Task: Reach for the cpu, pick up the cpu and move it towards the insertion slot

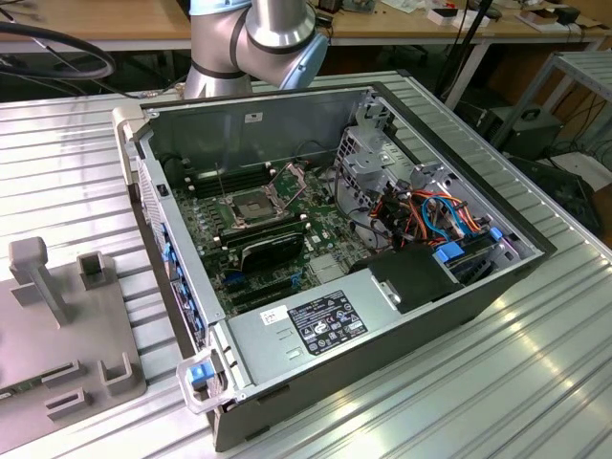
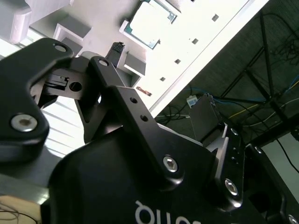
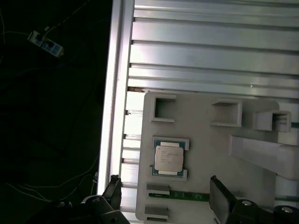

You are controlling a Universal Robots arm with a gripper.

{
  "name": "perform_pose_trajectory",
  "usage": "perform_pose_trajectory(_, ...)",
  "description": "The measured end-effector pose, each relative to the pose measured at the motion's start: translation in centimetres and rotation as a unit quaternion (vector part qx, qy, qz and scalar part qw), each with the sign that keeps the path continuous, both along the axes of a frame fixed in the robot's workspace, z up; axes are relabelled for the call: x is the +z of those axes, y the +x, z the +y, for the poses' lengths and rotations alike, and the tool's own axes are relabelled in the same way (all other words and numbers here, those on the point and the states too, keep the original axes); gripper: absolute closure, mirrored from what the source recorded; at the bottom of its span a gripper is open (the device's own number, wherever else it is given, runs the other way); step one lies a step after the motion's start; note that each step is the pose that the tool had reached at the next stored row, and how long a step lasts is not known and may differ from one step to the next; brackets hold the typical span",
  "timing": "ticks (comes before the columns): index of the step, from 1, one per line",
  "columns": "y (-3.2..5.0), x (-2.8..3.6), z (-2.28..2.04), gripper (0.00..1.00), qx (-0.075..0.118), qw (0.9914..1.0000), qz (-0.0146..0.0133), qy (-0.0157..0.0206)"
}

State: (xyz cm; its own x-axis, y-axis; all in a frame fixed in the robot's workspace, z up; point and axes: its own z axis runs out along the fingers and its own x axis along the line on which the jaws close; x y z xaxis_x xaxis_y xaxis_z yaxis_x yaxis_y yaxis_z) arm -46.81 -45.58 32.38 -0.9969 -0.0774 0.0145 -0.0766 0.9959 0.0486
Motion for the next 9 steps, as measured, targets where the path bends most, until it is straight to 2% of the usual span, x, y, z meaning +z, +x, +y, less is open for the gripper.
perform_pose_trajectory(9,0.00,0.00,0.00,0.16,0.003,1.00000,0.0000,0.0000)
